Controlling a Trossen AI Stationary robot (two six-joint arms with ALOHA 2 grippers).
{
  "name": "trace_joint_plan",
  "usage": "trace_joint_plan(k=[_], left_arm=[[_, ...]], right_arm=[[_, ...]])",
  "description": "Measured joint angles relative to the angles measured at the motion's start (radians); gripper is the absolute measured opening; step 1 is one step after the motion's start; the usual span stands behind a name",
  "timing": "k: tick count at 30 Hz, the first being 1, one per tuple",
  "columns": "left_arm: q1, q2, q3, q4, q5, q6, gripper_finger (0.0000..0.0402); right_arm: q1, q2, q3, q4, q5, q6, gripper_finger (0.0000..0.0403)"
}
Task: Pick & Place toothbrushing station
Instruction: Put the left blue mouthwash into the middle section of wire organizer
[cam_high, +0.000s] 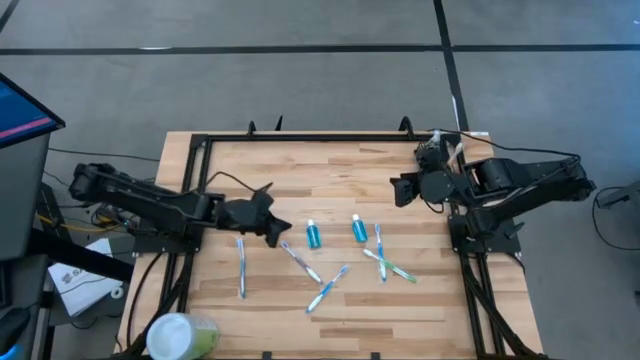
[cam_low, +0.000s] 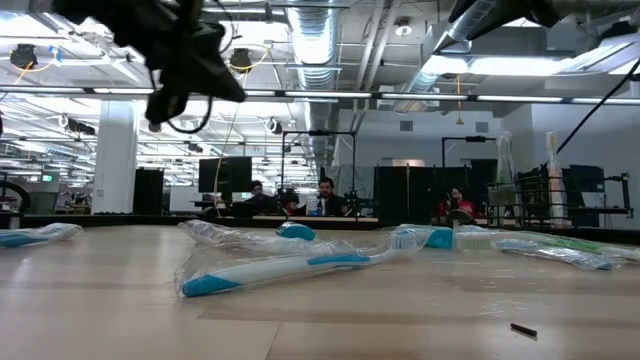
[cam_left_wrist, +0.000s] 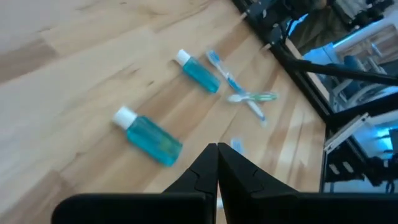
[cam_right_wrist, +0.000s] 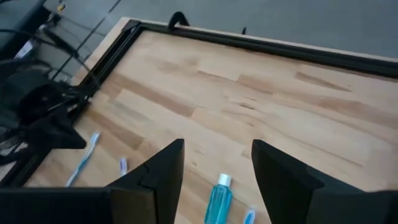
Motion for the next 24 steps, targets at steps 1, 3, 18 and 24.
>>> trace_joint_plan(k=[1, 3, 18, 24], left_arm=[[0.000, 0.030, 0.026, -0.002, -0.002, -0.004, 0.0002], [0.006, 0.096, 0.089, -0.024, -0.006, -0.008, 0.0001], [0.048, 0.499, 0.557, -0.453, -0.016, -0.204, 0.0001], [0.054, 0.587, 0.633, -0.561, 0.063, -0.293, 0.0001]], right_arm=[[0.000, -0.001, 0.000, 0.010, -0.011, -0.022, 0.0178], [-0.004, -0.008, 0.000, 0.019, -0.037, -0.065, 0.0176], [-0.019, -0.063, 0.000, 0.031, -0.074, -0.149, 0.0166], [-0.021, -0.070, 0.000, 0.010, -0.066, -0.181, 0.0161]])
